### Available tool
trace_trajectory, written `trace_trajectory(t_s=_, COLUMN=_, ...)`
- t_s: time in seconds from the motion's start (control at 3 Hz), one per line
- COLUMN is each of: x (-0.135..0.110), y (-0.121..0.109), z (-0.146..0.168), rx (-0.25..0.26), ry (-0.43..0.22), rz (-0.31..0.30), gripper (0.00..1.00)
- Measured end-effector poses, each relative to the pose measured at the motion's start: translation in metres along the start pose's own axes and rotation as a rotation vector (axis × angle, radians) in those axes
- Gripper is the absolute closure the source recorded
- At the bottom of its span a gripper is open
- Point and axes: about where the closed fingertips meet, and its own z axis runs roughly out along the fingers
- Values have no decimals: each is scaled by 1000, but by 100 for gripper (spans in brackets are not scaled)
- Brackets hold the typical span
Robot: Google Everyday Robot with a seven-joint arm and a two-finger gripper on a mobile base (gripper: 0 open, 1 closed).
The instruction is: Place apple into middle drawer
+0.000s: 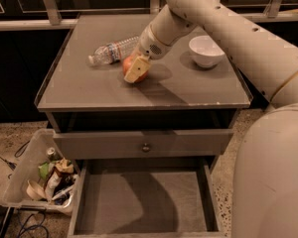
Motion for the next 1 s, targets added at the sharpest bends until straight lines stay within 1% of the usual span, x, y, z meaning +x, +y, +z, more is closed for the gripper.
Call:
trace_trajectory(t_s=0.33, x=0, y=0, z=0, rx=0, ry=0, rz=0, gripper=76)
trace_trajectory(t_s=0.67, x=-5, y=2, z=5, rx=-37, ry=-6, rz=1, gripper=98)
trace_trajectory(t_s=1.0, x=-12, y=9, z=-13, rx=-51, ry=-48, rz=-1, gripper=100)
